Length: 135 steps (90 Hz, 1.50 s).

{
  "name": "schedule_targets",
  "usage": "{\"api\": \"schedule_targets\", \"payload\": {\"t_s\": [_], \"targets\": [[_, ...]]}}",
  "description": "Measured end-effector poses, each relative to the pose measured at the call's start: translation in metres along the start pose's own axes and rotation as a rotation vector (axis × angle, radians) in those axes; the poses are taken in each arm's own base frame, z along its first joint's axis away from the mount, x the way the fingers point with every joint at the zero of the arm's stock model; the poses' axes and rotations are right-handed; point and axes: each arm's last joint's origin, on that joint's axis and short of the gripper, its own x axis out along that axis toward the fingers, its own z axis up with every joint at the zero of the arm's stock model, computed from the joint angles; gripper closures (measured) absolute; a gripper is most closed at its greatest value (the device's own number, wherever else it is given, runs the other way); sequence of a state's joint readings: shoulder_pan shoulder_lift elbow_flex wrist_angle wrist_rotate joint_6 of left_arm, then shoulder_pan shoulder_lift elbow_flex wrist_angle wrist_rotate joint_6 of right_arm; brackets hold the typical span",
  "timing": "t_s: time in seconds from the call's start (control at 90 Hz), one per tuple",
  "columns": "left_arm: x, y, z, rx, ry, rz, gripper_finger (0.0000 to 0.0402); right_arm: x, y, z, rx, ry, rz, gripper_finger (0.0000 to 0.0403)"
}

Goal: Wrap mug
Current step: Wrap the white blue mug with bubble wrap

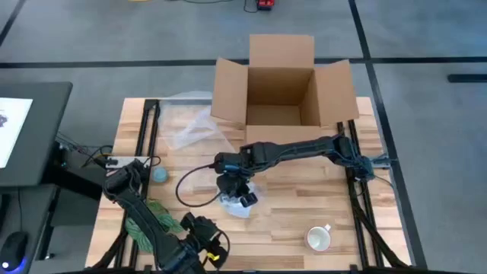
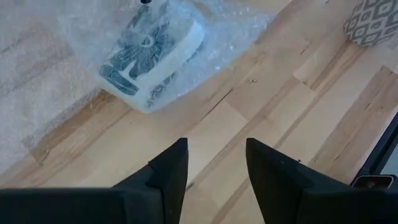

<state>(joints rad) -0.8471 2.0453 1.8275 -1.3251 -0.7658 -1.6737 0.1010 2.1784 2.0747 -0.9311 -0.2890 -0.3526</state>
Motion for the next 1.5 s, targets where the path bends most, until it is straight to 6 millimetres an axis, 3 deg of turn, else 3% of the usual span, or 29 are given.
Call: {"api": "schedule_targets", "payload": {"t_s": [0.233,0.444,0.711,0.822,0.978,1.289,1.367,1.5], "targets": [[0.000,0.000,0.000,-0.002,0.000,0.000,0.0260,0.010,0.005,-0.006,-0.050,0.027,0.017,0.0301],[0.000,0.000,0.000,-0.011,-0.002,-0.003,0.0260,0.023,0.022,-0.012,-0.089,0.079,0.058,0.0337],[0.000,-0.001,0.000,-0.019,-0.013,-0.006,0.0260,0.007,0.061,-0.025,-0.130,0.103,0.088,0.0399],[0.000,-0.001,0.001,-0.013,-0.030,-0.008,0.0260,0.000,0.080,-0.040,-0.126,0.086,-0.001,0.0400],[0.002,-0.001,0.003,-0.009,-0.037,-0.002,0.0261,-0.010,0.101,-0.076,-0.092,0.007,-0.040,0.0402],[0.018,0.002,0.022,0.009,-0.078,0.058,0.0260,-0.038,0.102,-0.155,0.092,-0.130,-0.124,0.0403],[0.025,0.003,0.028,0.026,-0.079,0.078,0.0260,-0.035,0.106,-0.172,0.100,-0.114,-0.109,0.0403],[0.038,0.009,0.045,0.039,-0.114,0.153,0.0261,-0.014,0.110,-0.194,0.102,-0.078,0.010,0.0403]]}}
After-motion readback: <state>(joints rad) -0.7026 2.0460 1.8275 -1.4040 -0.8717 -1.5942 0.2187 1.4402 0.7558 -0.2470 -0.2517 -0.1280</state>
